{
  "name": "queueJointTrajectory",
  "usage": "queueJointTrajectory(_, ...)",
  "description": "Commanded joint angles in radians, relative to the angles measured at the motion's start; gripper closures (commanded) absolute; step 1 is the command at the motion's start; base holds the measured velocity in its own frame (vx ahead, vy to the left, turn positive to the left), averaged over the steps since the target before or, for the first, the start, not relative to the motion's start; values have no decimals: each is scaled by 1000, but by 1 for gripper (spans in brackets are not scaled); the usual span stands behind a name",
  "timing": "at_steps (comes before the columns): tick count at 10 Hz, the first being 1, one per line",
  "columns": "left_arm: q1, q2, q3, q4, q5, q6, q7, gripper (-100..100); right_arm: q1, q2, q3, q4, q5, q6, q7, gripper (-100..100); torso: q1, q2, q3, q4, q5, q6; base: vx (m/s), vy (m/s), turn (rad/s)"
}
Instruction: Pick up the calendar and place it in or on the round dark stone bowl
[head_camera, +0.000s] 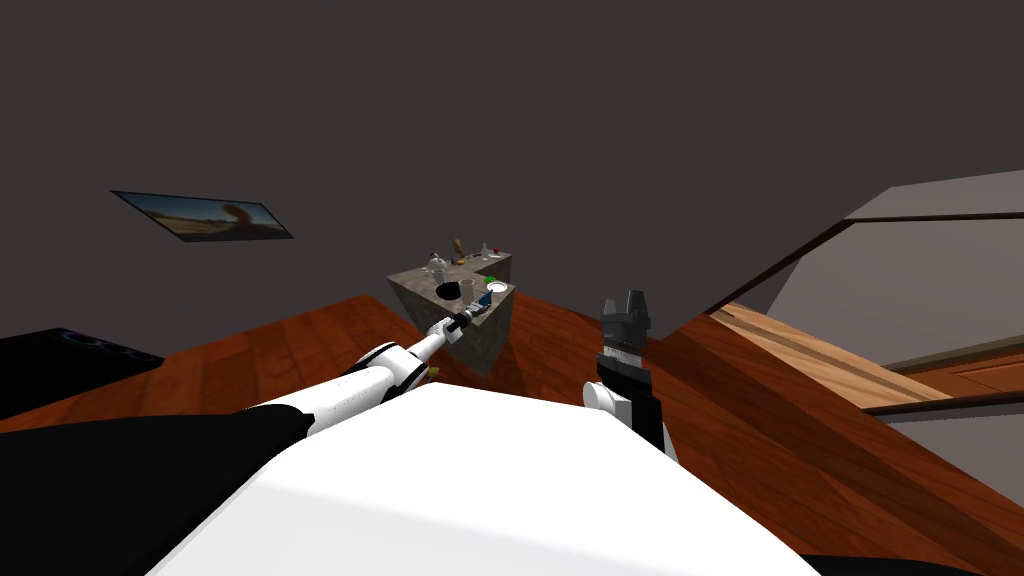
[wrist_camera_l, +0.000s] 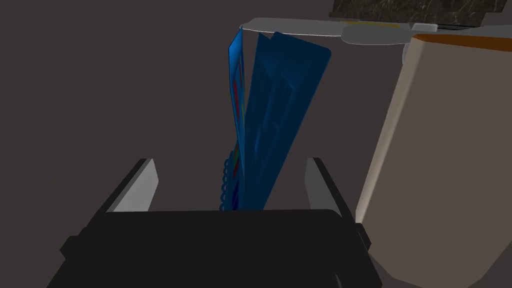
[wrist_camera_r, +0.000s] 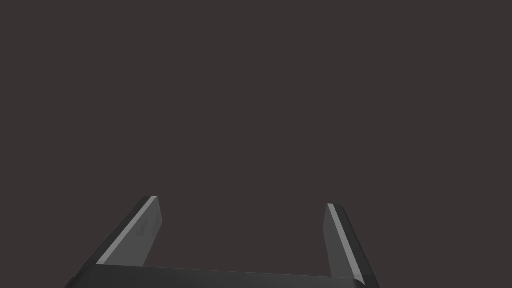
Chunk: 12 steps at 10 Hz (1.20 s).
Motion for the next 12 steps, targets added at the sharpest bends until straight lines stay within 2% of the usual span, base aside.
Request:
queueJointTrajectory(1,0,0,0,0,0,0,0,-100,0,0,0,0,0,0,0,0,0,0,0,0,0,0,0,0,0)
queueJointTrajectory(2,0,0,0,-1,2,1,0,100,0,0,0,0,0,0,0,0,1,0,0,0,0,0,0,0,0)
queueJointTrajectory(6,0,1,-1,-1,0,1,-2,100,0,0,0,0,0,0,0,0,1,-1,0,0,1,0,0,0,0)
queueJointTrajectory(7,0,1,-1,-1,0,1,-2,0,0,0,0,0,0,0,0,0,2,-1,0,0,1,0,0,0,0)
queueJointTrajectory(8,21,-22,24,-38,-50,15,31,100,0,0,0,0,0,0,0,0,2,0,0,0,1,0,10,28,19)
queueJointTrajectory(9,21,-22,24,-38,-57,15,31,100,0,0,0,0,0,0,0,0,3,0,0,0,2,0,9,42,3)
queueJointTrajectory(10,45,-46,50,-78,-97,30,61,100,0,0,0,0,0,0,0,0,4,-1,-1,0,2,1,9,48,11)
queueJointTrajectory(11,45,-46,50,-78,-122,30,61,100,0,0,0,0,0,0,0,0,4,-1,-1,-1,3,1,12,38,1)
queueJointTrajectory(12,69,-70,76,-119,-154,44,90,100,0,0,0,0,0,0,0,0,4,-1,-1,-2,3,2,12,49,16)
